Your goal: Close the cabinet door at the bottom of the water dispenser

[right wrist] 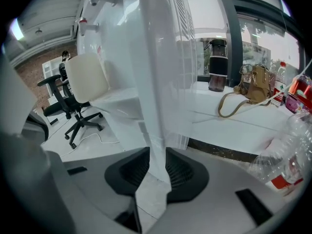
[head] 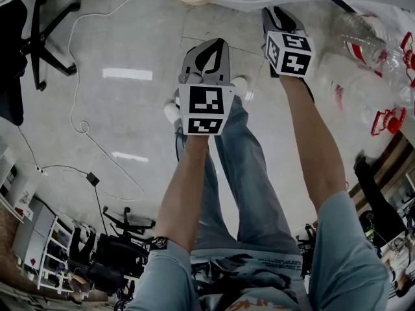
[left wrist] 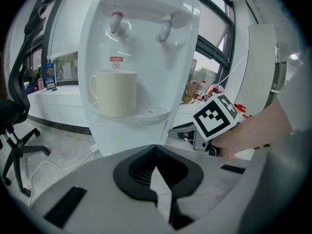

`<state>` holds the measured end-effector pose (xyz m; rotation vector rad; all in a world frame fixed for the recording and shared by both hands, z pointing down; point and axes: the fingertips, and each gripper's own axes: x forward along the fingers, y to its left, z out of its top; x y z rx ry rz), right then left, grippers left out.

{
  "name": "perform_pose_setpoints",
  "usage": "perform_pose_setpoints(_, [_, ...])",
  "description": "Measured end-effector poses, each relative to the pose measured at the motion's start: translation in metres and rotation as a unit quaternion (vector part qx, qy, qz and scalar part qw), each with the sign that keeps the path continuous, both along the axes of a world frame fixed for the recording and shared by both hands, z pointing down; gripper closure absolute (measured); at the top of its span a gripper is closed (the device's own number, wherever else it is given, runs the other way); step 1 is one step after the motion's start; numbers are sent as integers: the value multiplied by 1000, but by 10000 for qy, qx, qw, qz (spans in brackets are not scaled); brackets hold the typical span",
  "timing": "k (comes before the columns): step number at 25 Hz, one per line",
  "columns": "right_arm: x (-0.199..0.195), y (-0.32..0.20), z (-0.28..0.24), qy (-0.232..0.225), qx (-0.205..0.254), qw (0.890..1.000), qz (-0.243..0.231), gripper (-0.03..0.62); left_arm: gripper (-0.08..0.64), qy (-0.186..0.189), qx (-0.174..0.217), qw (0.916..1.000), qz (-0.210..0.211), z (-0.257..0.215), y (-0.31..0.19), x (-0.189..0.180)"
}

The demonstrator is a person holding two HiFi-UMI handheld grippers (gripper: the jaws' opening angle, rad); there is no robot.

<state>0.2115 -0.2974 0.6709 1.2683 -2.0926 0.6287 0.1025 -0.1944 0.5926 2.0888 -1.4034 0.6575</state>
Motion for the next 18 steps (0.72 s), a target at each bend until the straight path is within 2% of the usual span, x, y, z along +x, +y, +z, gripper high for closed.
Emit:
perform_pose_setpoints(7, [-4, 23, -32, 73, 215, 9987, -464, 546, 540, -21, 191, 9997, 118, -26, 1, -2])
perform_pose_setpoints(14, [-22, 47, -81, -622, 358, 9967, -384, 565, 540, 133, 424, 9982, 394, -58, 12, -18])
perform_pose_setpoints(18, [-40, 67, -113, -842, 533, 9943, -374, 565, 540, 407, 560, 9949, 737, -86, 23, -22])
